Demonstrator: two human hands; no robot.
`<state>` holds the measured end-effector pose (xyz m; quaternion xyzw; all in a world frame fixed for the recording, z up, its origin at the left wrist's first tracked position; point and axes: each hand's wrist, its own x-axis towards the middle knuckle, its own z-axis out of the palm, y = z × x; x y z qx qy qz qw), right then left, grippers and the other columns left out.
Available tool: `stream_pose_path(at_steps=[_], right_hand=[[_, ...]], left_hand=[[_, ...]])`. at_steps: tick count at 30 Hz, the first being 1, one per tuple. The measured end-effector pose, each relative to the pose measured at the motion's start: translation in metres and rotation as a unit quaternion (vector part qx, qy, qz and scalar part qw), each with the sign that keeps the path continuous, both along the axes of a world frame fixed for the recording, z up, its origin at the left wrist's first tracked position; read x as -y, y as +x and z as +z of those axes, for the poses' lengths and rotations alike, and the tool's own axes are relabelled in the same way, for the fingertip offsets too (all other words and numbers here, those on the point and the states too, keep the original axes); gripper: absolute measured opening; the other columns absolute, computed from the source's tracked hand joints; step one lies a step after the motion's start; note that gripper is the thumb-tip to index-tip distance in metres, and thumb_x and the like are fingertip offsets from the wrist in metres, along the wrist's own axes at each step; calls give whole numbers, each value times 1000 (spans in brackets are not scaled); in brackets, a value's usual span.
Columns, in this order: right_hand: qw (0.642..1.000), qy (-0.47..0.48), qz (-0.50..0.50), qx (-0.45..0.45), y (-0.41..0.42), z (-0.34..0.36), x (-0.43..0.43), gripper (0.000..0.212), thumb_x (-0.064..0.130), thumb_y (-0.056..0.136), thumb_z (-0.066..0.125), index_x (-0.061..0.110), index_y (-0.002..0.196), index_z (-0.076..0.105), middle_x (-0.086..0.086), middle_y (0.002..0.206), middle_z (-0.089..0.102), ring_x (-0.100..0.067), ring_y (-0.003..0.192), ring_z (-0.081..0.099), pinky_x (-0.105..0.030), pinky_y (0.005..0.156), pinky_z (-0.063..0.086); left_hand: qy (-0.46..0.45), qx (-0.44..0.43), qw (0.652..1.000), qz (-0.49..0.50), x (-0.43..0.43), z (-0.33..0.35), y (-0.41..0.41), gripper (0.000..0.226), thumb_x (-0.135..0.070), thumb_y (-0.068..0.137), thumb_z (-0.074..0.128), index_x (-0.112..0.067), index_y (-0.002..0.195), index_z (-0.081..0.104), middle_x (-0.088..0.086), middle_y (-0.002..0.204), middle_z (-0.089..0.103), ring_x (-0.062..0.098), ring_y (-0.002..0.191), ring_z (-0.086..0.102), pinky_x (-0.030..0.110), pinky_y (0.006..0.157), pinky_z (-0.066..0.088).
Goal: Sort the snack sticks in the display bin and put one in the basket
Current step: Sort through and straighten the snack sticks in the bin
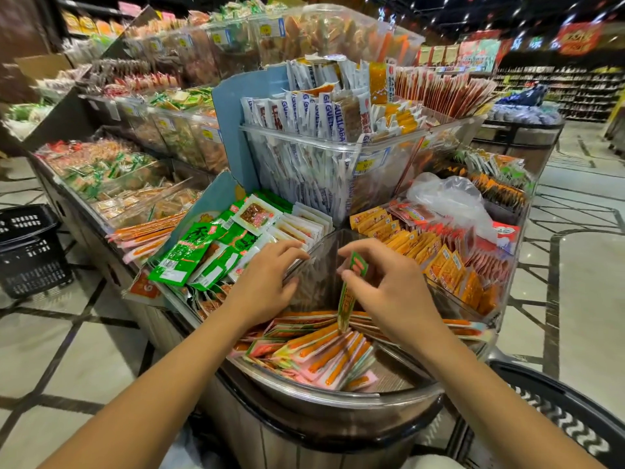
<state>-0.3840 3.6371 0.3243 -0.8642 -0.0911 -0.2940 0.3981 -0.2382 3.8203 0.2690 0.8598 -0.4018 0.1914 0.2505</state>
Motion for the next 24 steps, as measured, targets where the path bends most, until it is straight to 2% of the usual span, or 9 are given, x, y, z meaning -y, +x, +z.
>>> stream_pose_path(at_steps=[3, 5, 7, 11, 14, 17, 19, 21, 24], right_hand=[[990, 106, 2, -88, -2, 22, 13, 19, 17, 82, 82, 28, 94, 72, 3, 80, 69, -10, 65, 61, -28, 62, 50], [977, 168, 28, -130, -6, 33, 23, 20, 14, 78, 85, 21, 92, 73, -2, 76, 68, -16, 69, 64, -32, 66, 53], [966, 206, 59, -144, -14, 42, 29, 19, 6, 77, 84, 8, 90, 70, -18, 79, 69, -20, 70, 66, -34, 68, 55], [979, 188, 27, -72, -19, 53, 34, 17, 2, 84, 76, -10, 87, 64, -18, 71, 68, -14, 59, 65, -24, 59, 55], [986, 161, -18, -26, -18, 59, 40, 21, 17, 92, 72, -3, 86, 66, -11, 66, 70, -16, 61, 70, -25, 57, 54], [988, 150, -39, -4, -20, 67, 46, 24, 22, 98, 65, 4, 82, 66, -9, 64, 67, -19, 59, 71, -31, 60, 56], [989, 143, -45, 10, -19, 71, 49, 24, 20, 99, 62, 8, 78, 64, -6, 62, 66, -21, 57, 70, -38, 59, 58], [989, 139, -54, 19, -18, 73, 53, 24, 19, 100, 61, 6, 80, 64, -10, 66, 68, -23, 55, 69, -43, 58, 58], [987, 145, -58, 28, -16, 74, 58, 22, 17, 101, 59, 6, 84, 67, -18, 76, 69, -27, 55, 68, -42, 55, 56]], left_hand=[[3, 3, 1000, 5, 0, 1, -1, 38, -16, 89, 67, -24, 126, 60, -7, 139, 51, 15, 128, 46, 34, 109, 39], [8, 5, 1000, 9, 0, 1, -2, 39, -17, 90, 67, -24, 127, 59, -8, 140, 50, 14, 128, 45, 31, 109, 36], [11, 8, 1000, 11, 0, 2, -4, 40, -16, 89, 67, -25, 127, 59, -8, 141, 50, 14, 129, 45, 31, 109, 36], [16, -5, 1000, 7, 0, 4, -4, 40, -17, 88, 67, -25, 126, 60, -7, 141, 50, 16, 130, 45, 36, 111, 39], [13, -18, 1000, 14, 3, 8, -7, 33, -24, 91, 68, -26, 124, 62, -7, 141, 51, 14, 132, 44, 39, 113, 39], [-18, -35, 999, -9, 15, 16, -25, 26, -34, 94, 65, -27, 119, 66, -11, 136, 55, 5, 129, 44, 27, 110, 34], [-65, -97, 992, -54, 27, 23, -48, 24, -38, 95, 61, -27, 116, 68, -15, 124, 62, -6, 117, 51, 17, 100, 37], [-108, -208, 966, -105, 39, 27, -71, 19, -34, 98, 62, -25, 113, 70, -15, 109, 70, -5, 103, 61, 12, 87, 45], [-130, -313, 927, -158, 53, 19, -89, 14, -25, 95, 69, -25, 109, 72, -8, 103, 74, 5, 98, 69, 22, 89, 54]])
